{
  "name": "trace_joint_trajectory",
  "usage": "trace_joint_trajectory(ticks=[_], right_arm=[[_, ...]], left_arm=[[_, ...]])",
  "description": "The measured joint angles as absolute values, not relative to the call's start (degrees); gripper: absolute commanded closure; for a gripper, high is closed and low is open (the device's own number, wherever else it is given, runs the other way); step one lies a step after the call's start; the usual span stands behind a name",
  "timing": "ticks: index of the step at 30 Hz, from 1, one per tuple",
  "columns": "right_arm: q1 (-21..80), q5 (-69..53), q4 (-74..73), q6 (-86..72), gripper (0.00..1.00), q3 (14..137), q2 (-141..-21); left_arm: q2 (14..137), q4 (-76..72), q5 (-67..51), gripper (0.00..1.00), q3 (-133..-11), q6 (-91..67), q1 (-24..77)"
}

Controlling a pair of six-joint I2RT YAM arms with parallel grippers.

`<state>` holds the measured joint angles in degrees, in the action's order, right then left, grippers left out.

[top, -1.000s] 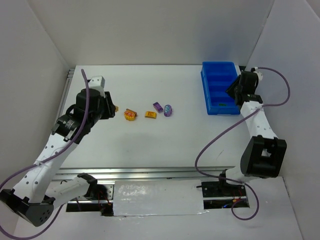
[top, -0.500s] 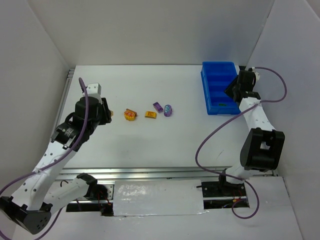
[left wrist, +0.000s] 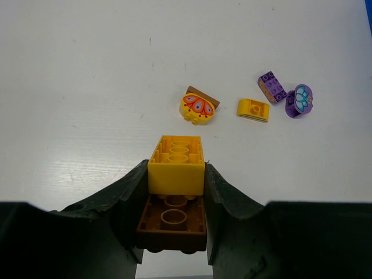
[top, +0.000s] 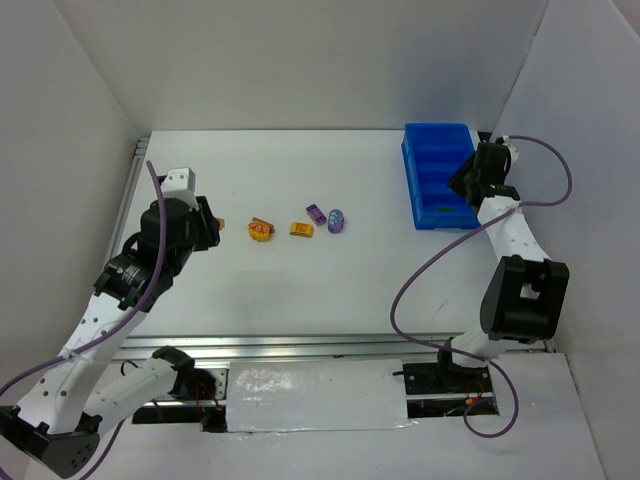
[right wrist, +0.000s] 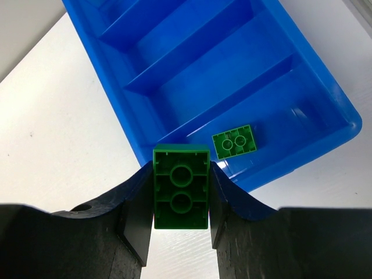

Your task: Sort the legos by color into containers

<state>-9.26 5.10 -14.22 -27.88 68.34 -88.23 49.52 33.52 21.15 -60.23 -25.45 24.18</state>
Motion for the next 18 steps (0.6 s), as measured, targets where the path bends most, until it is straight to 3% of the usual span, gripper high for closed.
trace_joint_trajectory(ticks=[18], right_arm=[[-9.26,3.90,-14.09,-29.28,1.00,67.66,-88.16]], left_arm=[[49.25,32.42,20.73,1.00,-59.86,-25.23,23.94]])
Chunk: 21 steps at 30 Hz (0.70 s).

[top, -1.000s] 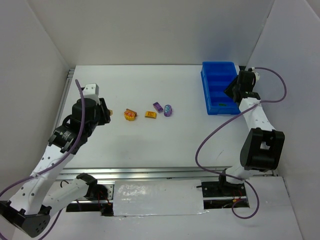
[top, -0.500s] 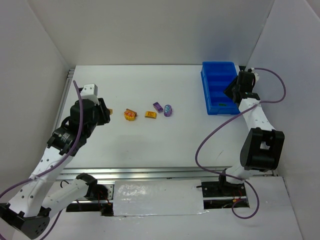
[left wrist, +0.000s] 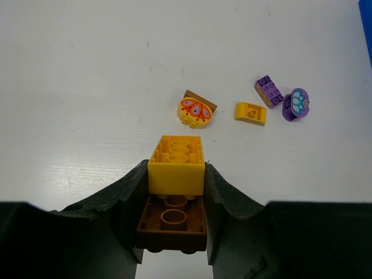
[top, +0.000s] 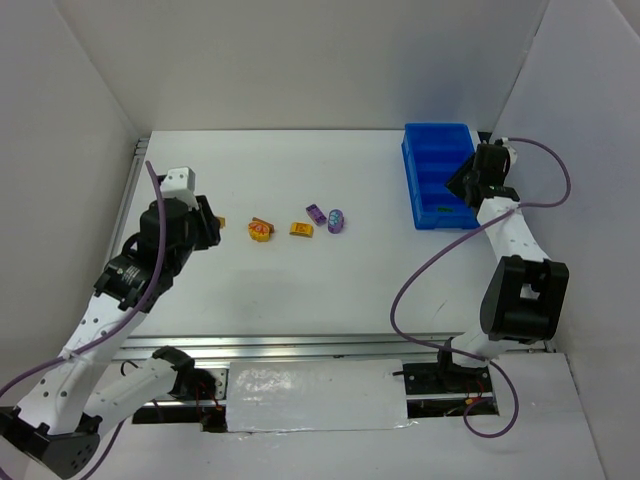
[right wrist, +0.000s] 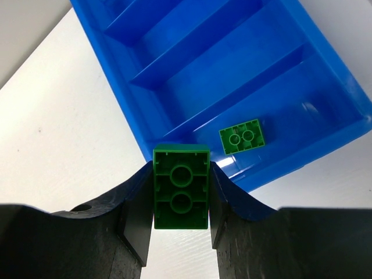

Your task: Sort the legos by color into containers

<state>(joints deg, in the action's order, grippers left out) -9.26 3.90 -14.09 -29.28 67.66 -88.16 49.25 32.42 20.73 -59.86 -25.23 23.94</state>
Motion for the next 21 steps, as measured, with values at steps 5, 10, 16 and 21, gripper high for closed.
trace_joint_trajectory(ticks=[5,10,16,21], right_arm=[[-9.26,2.50,-14.15,-30.09,1.00,66.98,-87.33],[-9.26,1.93,-14.15,-31.07,1.00,67.05,-86.83],[-9.26,2.09,-11.60,-36.86,1.00,66.28,-87.61],[-9.26,1.72,-9.74,-42.50,1.00,66.72,-92.62]], left_arm=[[53.15,32.10,17.06,1.00,-61.89,-25.87,18.37],[64.10,31.66,10.35,1.00,-70.72,-27.53,9.06],[73.73,31.09,7.75,1.00,-80.34,-27.16,5.72],[81.14,28.67,3.95,1.00,-83.68,-26.96,4.99]])
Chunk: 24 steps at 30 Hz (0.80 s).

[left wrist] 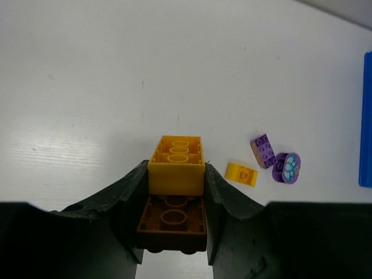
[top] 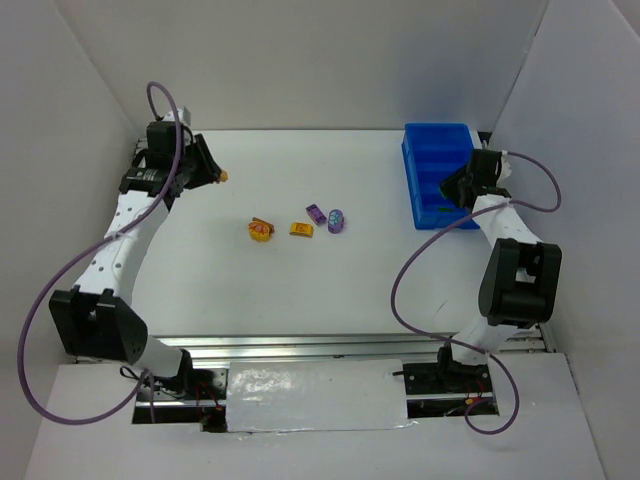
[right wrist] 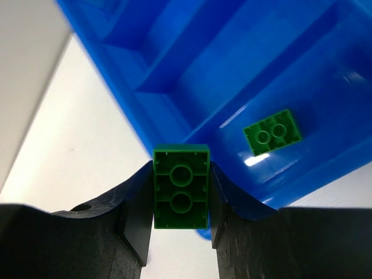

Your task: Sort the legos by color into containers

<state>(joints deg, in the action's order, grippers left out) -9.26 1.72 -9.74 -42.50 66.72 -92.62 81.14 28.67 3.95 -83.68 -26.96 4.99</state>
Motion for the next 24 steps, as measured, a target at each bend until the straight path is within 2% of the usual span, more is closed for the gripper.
trace_joint_trajectory(ticks=[6,14,16,19,24], right_arm=[[-9.26,7.22,-14.59,-45.87,1.00,66.83,-94.30],[-9.23,12.75,-18.17,-50.61,1.00,69.19,-95.31],[-9.23,13.54,-18.50,-51.29,0.96,71.85,-96.88],[-9.23,14.15,-18.63,-51.33,0.85,74.67,-98.83],[-9.26,14.39,-18.81,-51.18,0.82,78.13,-102.04]], left_arm=[[88.58,32.47,-1.89,1.00,-83.07,-30.22,5.02],[85.52,32.75,-2.70,1.00,-79.79,-33.56,5.72],[84.58,32.71,-2.15,1.00,-79.77,-33.15,6.31],[84.09,32.49,-1.76,1.00,-79.77,-32.93,7.27],[84.27,32.51,-1.91,1.00,-79.75,-32.71,8.25]])
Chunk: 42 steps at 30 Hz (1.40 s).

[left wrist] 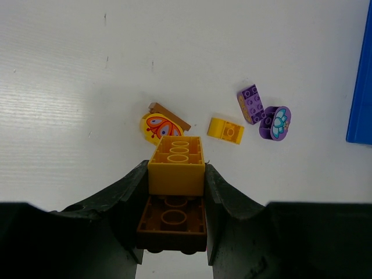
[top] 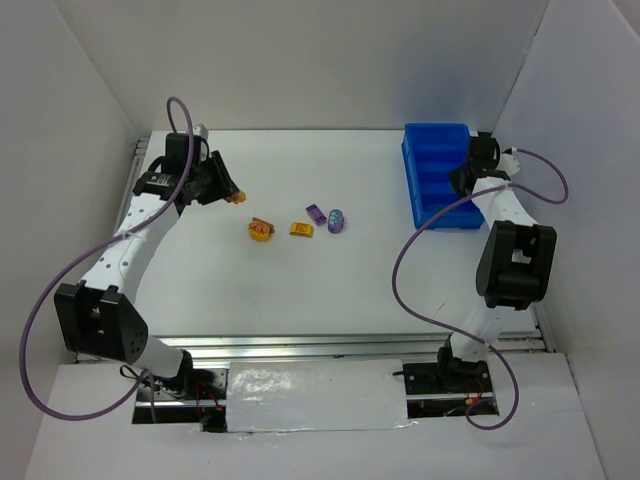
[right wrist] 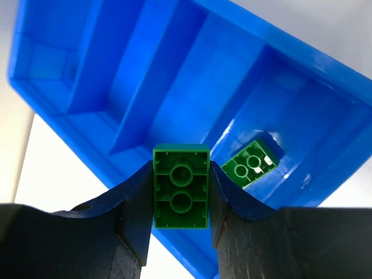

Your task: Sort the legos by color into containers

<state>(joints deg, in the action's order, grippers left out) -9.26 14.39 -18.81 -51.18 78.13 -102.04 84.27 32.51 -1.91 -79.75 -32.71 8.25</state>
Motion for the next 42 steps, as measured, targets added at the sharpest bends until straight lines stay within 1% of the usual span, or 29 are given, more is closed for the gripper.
trace_joint_trajectory(ticks=[2,5,6,7,12,13,14,17,18,19,22,24,25,36,42], right_arm=[[-9.26,14.37,-19.31,-51.40,0.79,78.08,-102.35],[-9.23,14.41,-19.29,-51.66,0.79,77.78,-102.35],[-9.23,14.41,-19.29,-51.90,0.76,77.56,-102.35],[-9.23,14.41,-19.33,-52.14,0.68,77.28,-102.35],[-9.23,14.55,-19.22,-53.28,0.68,75.33,-102.32],[-9.23,14.55,-19.29,-53.39,0.60,74.91,-102.28],[-9.23,14.52,-19.29,-53.63,0.58,74.35,-102.24],[-9.23,14.52,-19.31,-54.35,0.56,73.12,-102.13],[-9.23,14.50,-19.33,-54.52,0.53,73.01,-102.13],[-9.23,14.48,-19.29,-54.65,0.44,72.90,-102.10],[-9.15,14.39,-19.14,-55.18,0.32,72.82,-102.02],[-9.15,14.37,-19.07,-55.37,0.29,72.82,-101.97],[-9.15,14.35,-19.07,-55.51,0.26,72.82,-101.91],[-9.15,14.31,-18.81,-55.83,0.25,72.79,-98.74],[-9.15,13.50,-18.96,-54.83,0.24,74.02,-93.69]], left_arm=[[84.36,32.62,-1.85,1.00,-80.03,-31.88,8.56],[84.93,32.99,-1.76,1.00,-81.30,-31.31,8.75],[85.10,33.06,-1.74,1.00,-81.84,-31.18,8.80],[85.27,33.01,-1.69,1.00,-82.26,-30.83,8.80],[85.36,33.01,-1.52,1.00,-82.89,-29.63,8.80],[85.43,33.08,-1.52,1.00,-82.89,-29.21,8.80],[85.43,33.06,-1.54,1.00,-82.89,-28.84,8.80],[85.78,33.08,-1.63,1.00,-83.15,-28.45,8.80],[86.00,32.99,-1.67,1.00,-83.29,-28.40,8.80],[86.19,33.01,-1.74,1.00,-83.42,-28.38,8.80],[86.41,33.04,-1.83,1.00,-83.48,-28.21,8.80],[86.48,33.01,-1.85,1.00,-83.50,-28.03,8.80],[86.50,33.04,-1.87,1.00,-83.48,-27.75,8.80],[86.89,33.23,-3.25,1.00,-84.73,-26.92,8.80],[87.37,32.56,-9.08,1.00,-87.81,-26.74,8.82]])
